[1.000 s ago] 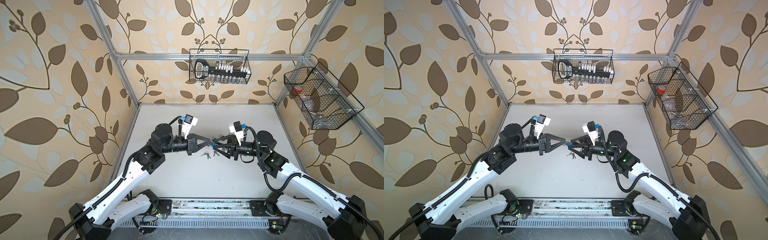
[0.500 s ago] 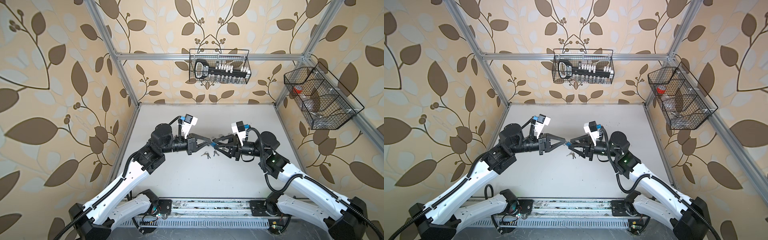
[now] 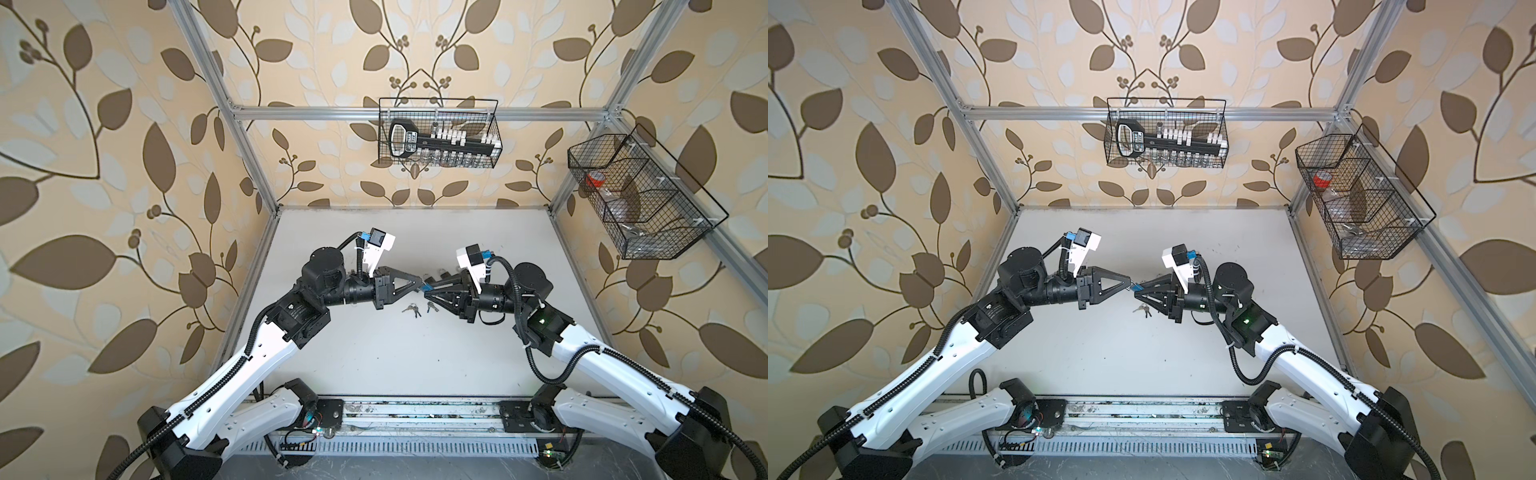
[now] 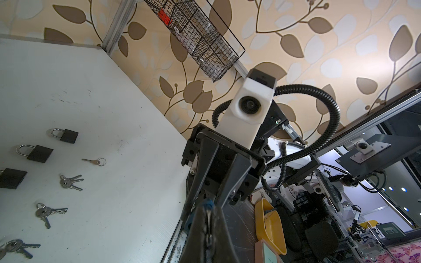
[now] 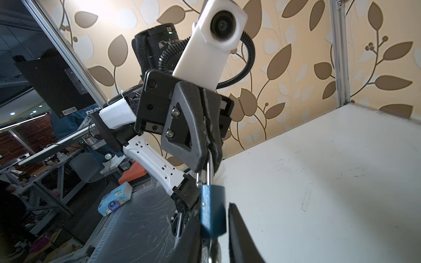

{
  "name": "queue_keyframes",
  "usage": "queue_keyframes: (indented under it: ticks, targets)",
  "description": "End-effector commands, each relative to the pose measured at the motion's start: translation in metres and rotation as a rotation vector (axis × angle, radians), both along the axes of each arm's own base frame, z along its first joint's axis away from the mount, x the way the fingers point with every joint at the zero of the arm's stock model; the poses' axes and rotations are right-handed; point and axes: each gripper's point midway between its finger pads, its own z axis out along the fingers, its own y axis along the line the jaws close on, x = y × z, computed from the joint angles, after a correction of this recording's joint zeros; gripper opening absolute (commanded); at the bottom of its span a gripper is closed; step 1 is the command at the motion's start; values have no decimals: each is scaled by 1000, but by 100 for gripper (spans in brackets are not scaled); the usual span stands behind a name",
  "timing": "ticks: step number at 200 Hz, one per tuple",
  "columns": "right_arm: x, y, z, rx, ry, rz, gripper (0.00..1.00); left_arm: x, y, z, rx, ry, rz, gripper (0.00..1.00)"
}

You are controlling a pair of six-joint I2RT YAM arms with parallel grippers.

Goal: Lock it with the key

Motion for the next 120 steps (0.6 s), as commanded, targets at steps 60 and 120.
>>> queue_keyframes:
  ticks: [60,120]
  targets:
    - [-23,-5,36,88,-53,82,0,-11,4,20,-27,-98,-25,0]
    - [-58,-6,82,158,-11,307,0,-30,10,41,-47,-173,-82,0]
